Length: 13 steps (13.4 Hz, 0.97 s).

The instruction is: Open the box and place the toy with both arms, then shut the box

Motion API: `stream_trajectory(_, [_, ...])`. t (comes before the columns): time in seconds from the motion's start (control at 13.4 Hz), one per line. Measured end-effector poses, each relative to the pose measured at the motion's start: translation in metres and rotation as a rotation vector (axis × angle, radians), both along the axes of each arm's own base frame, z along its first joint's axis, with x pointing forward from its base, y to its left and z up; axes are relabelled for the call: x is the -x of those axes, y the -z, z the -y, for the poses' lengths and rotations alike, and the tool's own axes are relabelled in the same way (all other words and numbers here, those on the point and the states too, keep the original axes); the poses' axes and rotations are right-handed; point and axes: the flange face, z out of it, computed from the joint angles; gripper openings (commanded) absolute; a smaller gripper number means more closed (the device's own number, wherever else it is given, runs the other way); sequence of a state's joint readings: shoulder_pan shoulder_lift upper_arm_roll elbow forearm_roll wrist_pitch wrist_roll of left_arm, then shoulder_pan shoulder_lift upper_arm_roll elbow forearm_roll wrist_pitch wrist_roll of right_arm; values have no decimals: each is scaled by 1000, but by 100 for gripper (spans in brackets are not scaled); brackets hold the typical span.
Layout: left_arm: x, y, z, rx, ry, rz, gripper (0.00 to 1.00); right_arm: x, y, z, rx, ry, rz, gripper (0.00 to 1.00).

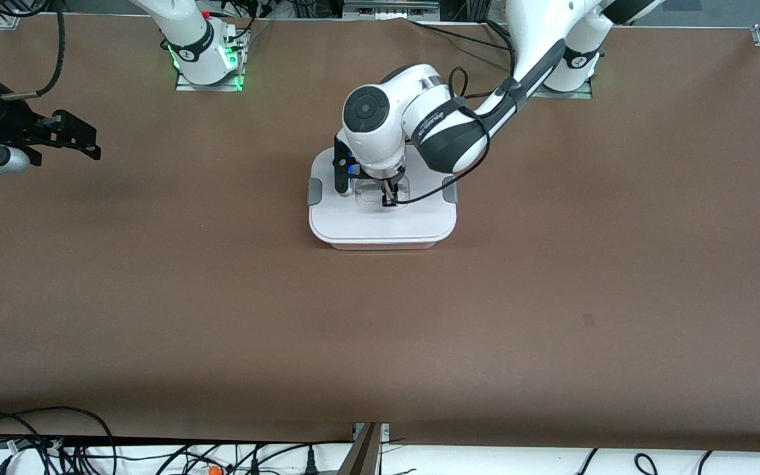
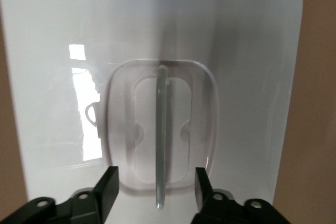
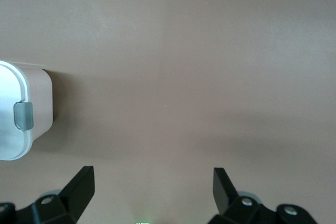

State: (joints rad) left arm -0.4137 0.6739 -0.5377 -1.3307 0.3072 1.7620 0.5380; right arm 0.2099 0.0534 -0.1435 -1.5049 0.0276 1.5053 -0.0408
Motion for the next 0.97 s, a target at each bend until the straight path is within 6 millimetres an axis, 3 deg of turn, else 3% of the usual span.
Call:
stream_trajectory(0.15, [-7, -32, -17, 12, -58, -9, 100, 0, 0, 0, 0, 1, 0, 100])
stream_trajectory(0.3, [-20, -67, -48, 23, -163, -30, 100, 0, 0, -1, 0, -1, 0, 100])
stream_trajectory(0.67, [-42, -147, -148, -79, -568, -38, 100, 0, 0, -4, 0, -7, 1, 100])
stream_trajectory(0.82, [-52, -169, -183, -100, -687, -5, 100, 0, 0, -4, 0, -7, 1, 100])
stream_trajectory(0.97, [-72, -185, -232, -109, -804, 29, 100, 0, 0, -4, 0, -7, 1, 100])
